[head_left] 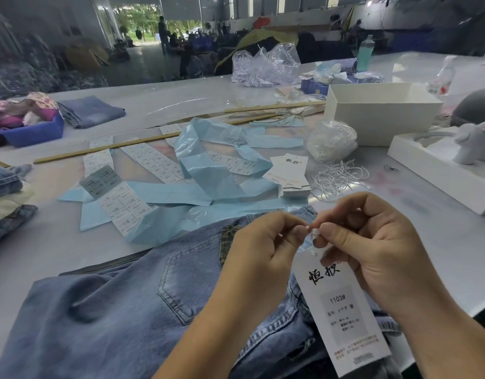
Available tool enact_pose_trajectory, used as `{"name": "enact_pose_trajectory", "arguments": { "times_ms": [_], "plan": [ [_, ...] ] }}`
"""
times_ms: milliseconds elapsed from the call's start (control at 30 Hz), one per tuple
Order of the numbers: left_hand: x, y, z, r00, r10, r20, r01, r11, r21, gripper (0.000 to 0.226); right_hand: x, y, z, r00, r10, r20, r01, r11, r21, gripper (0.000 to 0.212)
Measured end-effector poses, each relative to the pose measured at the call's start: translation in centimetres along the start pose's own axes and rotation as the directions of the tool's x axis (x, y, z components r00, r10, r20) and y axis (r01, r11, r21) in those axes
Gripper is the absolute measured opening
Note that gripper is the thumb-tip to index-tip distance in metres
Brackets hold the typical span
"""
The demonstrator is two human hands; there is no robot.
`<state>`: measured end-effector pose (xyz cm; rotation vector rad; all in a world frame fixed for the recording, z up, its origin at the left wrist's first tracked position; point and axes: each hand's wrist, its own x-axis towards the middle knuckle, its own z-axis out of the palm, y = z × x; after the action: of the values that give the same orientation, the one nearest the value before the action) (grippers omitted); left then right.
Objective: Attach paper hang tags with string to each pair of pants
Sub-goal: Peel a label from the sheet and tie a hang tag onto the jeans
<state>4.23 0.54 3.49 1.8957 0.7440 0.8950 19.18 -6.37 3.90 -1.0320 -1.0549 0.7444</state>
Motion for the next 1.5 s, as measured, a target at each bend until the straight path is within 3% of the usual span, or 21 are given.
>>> {"name": "enact_pose_trajectory", "arguments": {
  "times_ms": [400, 633, 833, 1000, 1267, 1500],
  "plan": [
    [-0.1, -0.1, 0.0, 1.0, 0.028, 0.003, -0.029, 0.996, 0.082, 0.013, -0.1, -0.3, 0.5, 0.998, -0.061, -0.021, 0.06, 0.998, -0.035, 0.024],
    [0.0, -0.5, 0.0, 0.999, 0.029, 0.045, -0.033, 0.995, 0.094, 0.021, -0.3, 0.0, 0.5, 0.99, -0.14, 0.007, 0.135, 0.942, -0.307, 0.041],
    [0.7, -1.1, -0.5, 0.981, -0.04, 0.19, 0.105, 0.933, -0.344, 0.02, 0.0, -0.5, 0.3, 0.998, -0.013, 0.058, 0.022, 0.988, -0.152, 0.015],
    [1.2, -1.5, -0.3, 0.974, -0.04, 0.224, 0.119, 0.928, -0.354, 0.015, 0.1, -0.1, -0.2, 0.994, 0.078, 0.072, -0.07, 0.991, -0.113, 0.015],
    [1.9, -1.7, 0.1, 0.952, -0.066, 0.299, 0.186, 0.9, -0.395, 0.025, 0.3, -0.4, -0.2, 0.994, 0.043, 0.101, -0.036, 0.997, -0.069, 0.028],
    [2.3, -1.8, 0.3, 0.93, -0.087, 0.357, 0.263, 0.838, -0.479, 0.014, 0.5, -0.2, -0.7, 0.992, 0.034, 0.123, -0.023, 0.996, -0.087, 0.041]
  ]
}}
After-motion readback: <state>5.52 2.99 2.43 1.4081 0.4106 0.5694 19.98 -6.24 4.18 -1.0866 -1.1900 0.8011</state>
